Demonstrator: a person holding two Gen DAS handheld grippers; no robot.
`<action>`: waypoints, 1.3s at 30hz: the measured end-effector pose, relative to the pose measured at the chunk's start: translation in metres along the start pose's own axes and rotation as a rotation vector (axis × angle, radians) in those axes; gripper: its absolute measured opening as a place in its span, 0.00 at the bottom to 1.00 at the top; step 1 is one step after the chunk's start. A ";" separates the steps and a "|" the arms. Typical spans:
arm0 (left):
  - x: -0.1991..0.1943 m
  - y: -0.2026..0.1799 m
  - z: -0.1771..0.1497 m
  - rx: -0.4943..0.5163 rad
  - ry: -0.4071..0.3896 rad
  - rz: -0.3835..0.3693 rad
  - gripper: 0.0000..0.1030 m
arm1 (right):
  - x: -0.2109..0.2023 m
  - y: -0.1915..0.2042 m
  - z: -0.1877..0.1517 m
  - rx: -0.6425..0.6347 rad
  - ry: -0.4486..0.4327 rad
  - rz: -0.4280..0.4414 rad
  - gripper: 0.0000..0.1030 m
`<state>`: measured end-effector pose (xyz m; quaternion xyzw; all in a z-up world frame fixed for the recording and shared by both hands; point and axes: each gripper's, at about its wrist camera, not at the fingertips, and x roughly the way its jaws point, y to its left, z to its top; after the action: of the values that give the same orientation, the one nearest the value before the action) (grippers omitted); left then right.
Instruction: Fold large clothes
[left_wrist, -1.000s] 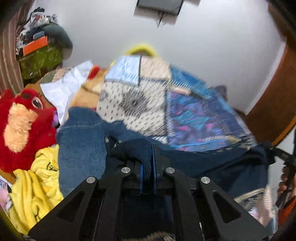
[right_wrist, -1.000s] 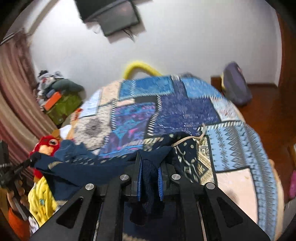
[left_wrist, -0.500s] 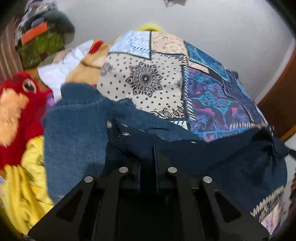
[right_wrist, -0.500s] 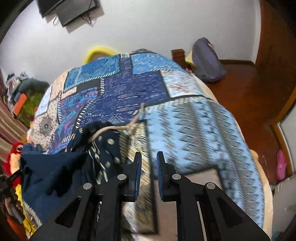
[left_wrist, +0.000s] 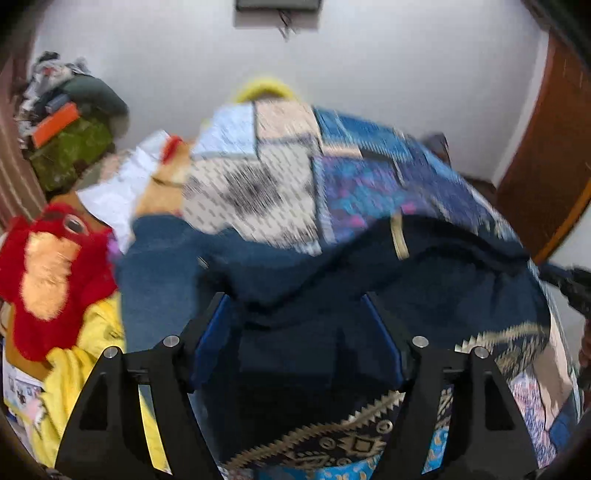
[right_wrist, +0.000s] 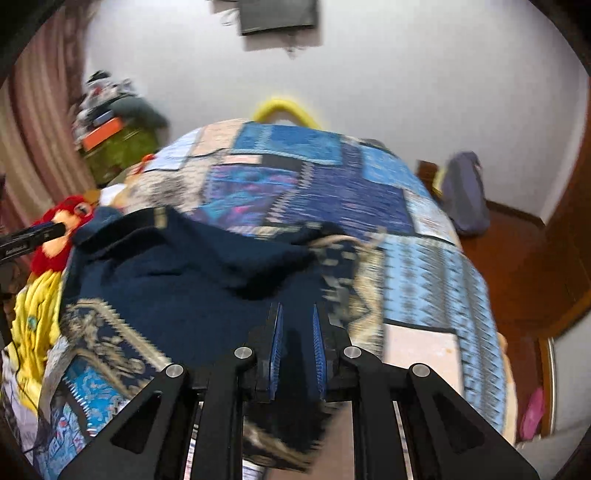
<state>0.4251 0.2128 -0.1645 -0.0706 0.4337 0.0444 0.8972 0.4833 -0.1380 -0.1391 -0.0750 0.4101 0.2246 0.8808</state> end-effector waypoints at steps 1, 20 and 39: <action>0.009 -0.003 -0.003 0.011 0.021 0.002 0.69 | 0.007 0.008 0.002 -0.010 0.006 0.007 0.11; 0.070 0.034 0.063 -0.070 -0.016 0.116 0.69 | 0.101 0.024 0.084 -0.027 0.016 -0.187 0.11; 0.040 -0.048 -0.037 0.105 0.145 -0.110 0.76 | 0.072 0.140 0.000 -0.247 0.168 0.088 0.11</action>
<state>0.4282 0.1605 -0.2147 -0.0503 0.4945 -0.0326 0.8671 0.4596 0.0102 -0.1861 -0.1833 0.4546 0.3046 0.8167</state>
